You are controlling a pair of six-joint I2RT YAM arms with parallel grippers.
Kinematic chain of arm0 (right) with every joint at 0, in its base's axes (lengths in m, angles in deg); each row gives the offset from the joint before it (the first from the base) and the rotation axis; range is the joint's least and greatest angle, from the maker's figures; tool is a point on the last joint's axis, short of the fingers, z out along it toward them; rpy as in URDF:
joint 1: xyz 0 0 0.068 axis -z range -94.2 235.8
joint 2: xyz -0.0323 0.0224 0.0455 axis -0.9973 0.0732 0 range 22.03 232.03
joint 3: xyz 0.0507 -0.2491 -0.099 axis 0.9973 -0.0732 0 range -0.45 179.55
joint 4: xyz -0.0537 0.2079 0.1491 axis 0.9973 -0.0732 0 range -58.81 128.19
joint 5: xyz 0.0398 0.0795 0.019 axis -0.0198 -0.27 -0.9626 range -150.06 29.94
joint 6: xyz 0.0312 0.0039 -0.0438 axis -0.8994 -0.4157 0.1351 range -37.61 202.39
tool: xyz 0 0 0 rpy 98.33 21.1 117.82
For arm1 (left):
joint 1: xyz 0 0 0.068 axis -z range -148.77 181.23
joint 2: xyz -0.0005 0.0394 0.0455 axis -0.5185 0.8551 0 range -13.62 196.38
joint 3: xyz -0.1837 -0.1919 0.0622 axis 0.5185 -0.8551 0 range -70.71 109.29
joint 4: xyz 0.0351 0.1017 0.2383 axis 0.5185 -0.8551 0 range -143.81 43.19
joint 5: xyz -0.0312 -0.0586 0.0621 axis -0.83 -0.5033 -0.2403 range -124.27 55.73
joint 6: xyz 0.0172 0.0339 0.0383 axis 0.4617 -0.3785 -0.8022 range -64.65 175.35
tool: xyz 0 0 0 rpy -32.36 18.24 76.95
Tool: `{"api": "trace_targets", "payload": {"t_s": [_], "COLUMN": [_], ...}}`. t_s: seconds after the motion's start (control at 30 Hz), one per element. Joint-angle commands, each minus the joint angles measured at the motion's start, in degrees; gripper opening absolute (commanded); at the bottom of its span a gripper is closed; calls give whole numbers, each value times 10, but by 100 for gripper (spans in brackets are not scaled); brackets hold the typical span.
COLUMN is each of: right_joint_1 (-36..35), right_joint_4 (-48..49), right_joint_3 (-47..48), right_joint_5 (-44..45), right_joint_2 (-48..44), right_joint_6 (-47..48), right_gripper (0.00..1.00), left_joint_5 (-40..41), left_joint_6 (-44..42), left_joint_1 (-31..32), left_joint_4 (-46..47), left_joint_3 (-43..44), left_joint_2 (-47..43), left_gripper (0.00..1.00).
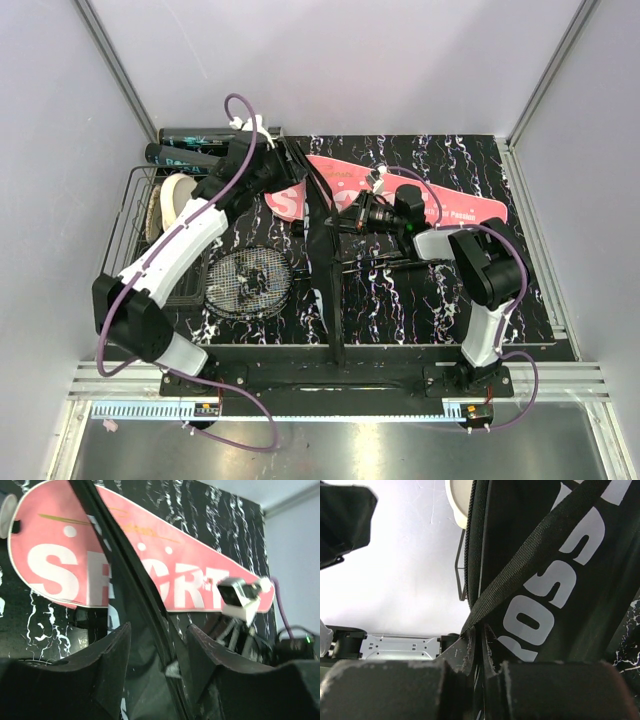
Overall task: Pack up the badminton gear
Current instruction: Open the racket bag at the center of the board.
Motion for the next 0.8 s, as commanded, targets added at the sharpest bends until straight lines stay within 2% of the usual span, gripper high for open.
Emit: {"api": "trace_targets", "payload": {"t_s": [0.0,0.27,0.57,0.77], "right_joint_1": [3,3,3,2], "right_joint_4": [-14,-46,-49,-49], "right_joint_3": [16,21,23,23], "right_joint_5": [-7,-2,1,2], "right_joint_2": [-36,-50,-50,-50], "right_joint_6": [32,55,56,54], "right_gripper": [9,8,6,6], "left_joint_5": [34,6,-14,-6], "left_joint_6": [96,152,159,165], "left_joint_1": [-18,-18,-9,-7], "left_joint_4": [-14,8,37,31], "left_joint_3": [4,6,1,1], "left_joint_2": [52,92,111,115], "left_gripper": [52,51,55,51]}}
